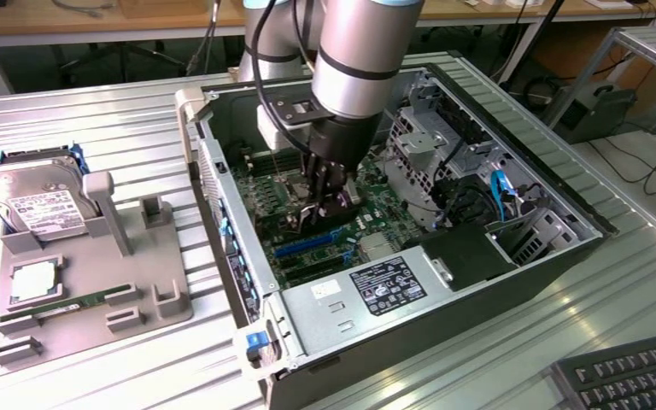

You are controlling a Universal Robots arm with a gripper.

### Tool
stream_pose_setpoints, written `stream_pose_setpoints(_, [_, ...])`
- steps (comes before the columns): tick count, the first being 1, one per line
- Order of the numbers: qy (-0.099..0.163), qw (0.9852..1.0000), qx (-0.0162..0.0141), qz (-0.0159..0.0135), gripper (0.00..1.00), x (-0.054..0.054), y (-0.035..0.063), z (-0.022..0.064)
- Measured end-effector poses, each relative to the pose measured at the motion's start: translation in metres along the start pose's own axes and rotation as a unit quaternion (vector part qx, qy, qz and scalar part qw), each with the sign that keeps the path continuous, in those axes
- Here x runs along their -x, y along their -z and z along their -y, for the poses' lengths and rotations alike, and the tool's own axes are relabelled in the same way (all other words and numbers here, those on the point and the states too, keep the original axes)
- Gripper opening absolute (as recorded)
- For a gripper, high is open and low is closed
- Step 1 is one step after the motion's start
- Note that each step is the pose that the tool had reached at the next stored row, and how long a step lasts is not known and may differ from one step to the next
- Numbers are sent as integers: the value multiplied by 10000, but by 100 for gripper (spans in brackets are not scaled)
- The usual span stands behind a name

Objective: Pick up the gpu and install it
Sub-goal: 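Insert the gpu into the slot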

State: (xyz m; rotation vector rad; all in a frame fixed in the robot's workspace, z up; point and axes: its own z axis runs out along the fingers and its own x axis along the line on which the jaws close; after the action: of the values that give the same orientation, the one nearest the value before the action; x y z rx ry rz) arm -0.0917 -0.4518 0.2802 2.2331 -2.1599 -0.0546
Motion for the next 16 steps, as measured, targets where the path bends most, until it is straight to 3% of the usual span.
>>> stream_pose_setpoints(5, [-10, 10000, 51, 1, 26, -2, -28, -1])
stream_pose_setpoints(16, [-11, 10000, 52, 3, 26, -9, -73, -17])
